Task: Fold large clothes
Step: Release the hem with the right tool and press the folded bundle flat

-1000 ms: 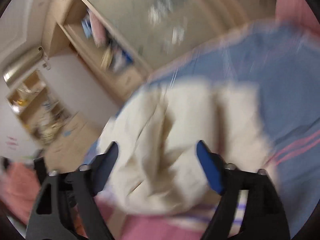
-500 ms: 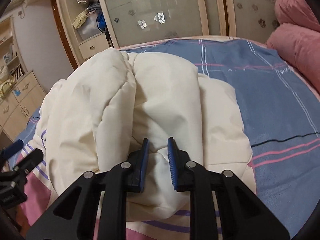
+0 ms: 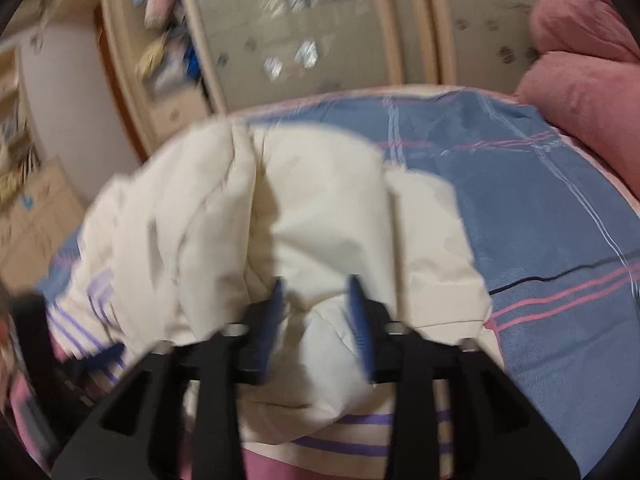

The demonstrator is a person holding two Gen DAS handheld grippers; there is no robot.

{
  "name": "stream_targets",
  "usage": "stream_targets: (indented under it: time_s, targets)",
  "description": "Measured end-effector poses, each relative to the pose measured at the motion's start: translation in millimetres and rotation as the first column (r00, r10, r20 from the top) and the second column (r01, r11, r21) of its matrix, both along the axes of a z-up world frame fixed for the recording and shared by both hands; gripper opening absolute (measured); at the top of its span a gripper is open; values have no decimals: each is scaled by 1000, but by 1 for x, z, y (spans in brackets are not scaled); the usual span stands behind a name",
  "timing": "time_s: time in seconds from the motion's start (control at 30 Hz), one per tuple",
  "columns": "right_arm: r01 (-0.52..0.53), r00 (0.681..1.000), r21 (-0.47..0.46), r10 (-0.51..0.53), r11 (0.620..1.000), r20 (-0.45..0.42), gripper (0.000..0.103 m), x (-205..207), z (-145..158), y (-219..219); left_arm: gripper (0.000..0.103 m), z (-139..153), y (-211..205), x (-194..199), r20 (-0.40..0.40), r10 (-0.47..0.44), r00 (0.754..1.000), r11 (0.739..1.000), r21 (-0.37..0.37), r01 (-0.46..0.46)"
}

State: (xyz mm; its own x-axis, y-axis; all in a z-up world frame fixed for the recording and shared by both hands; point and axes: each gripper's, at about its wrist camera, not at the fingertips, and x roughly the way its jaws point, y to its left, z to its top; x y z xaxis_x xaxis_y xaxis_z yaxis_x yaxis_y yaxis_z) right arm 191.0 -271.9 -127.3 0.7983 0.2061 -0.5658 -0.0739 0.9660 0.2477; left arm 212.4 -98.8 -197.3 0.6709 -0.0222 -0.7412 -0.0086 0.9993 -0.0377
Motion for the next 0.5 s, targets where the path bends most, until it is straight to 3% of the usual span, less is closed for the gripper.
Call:
stream_targets:
  time_s: [0.07, 0.1, 0.13, 0.2, 0.23, 0.33, 0.43, 0.5]
  targets:
    - [61, 995, 4, -61, 998, 74, 91, -12, 6, -1, 101, -2, -1, -3, 26, 3, 1000, 1000, 8, -3]
    - [98, 992, -41, -94, 994, 87, 92, -13, 6, 1, 101, -3, -1, -4, 30, 4, 1000, 1000, 7, -4]
    - [105, 994, -98, -101, 990, 49, 91, -7, 2, 4, 101, -3, -1, -4, 32, 4, 999, 1000, 6, -5]
    - [69, 992, -130, -82, 989, -100, 61, 14, -22, 5, 101, -3, -1, -4, 28, 5, 1000, 1000, 7, -5]
    - [64, 982, -75, -76, 995, -175, 61, 24, -37, -1, 101, -2, -1, -4, 23, 5, 1000, 1000, 8, -5]
    - [70, 970, 52, -56, 996, -238, 62, 35, -51, -21, 97, 21, 1, -14, 77, 42, 996, 999, -10, -41]
    - [58, 966, 75, -37, 995, -255, 62, 36, -49, -26, 100, 66, -14, -23, 245, 40, 969, 997, 52, -55]
    - [55, 964, 74, -34, 996, -264, 62, 36, -48, -27, 100, 83, -34, -12, 269, -2, 963, 993, 112, -29]
